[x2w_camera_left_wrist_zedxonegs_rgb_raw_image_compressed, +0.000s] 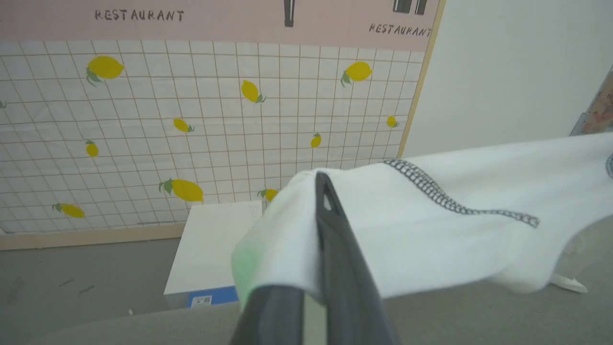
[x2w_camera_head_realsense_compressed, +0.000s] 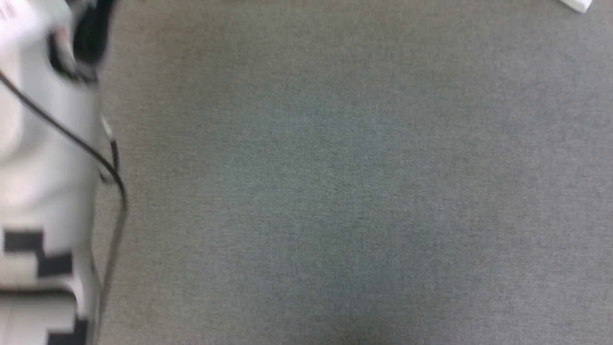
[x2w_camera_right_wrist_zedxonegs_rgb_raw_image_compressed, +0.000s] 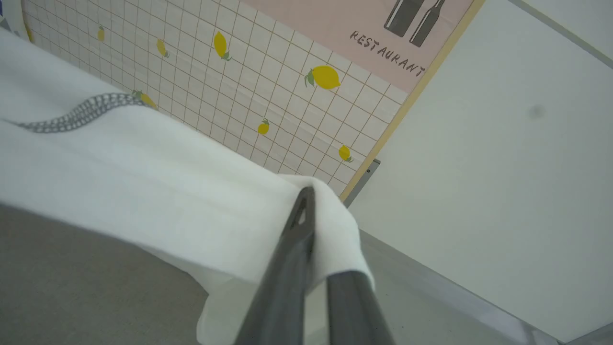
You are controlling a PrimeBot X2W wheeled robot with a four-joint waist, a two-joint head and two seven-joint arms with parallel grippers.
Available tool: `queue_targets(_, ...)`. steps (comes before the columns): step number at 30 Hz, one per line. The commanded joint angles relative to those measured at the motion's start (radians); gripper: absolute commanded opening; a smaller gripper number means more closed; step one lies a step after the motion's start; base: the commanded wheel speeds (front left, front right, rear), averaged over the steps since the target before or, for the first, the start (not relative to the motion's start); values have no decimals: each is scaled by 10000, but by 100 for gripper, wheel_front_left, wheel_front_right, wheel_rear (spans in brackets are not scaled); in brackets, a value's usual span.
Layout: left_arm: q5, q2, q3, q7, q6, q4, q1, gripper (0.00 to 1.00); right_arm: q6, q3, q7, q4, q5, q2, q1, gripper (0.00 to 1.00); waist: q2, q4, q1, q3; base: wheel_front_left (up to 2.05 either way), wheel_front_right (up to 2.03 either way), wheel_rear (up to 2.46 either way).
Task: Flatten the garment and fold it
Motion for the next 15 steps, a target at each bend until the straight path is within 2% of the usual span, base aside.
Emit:
queue_targets(1,-179,124,95,80,170,-437,691,0,-25,-289,175,-399,152,-214,658,0,0,109,1,-409,0,0,0)
queue_targets(7,-456,213,214,375,794,-2965,3711,0,-25,-1719,999,-2821,409,-287,3825,0,0,74,1,-1100,0,0,0)
queue_targets(12,-397,352,242,385,1259,-4602,6014,0,-25,-2727,1427,-4539,370,260,6274,0,0,-71,1,-1457,0,0,0)
queue_targets(15,-246,400,234,231,1490,-5130,7105,0,-25,-3130,1543,-5218,308,671,7434,0,0,-121,1,-1594,0,0,0)
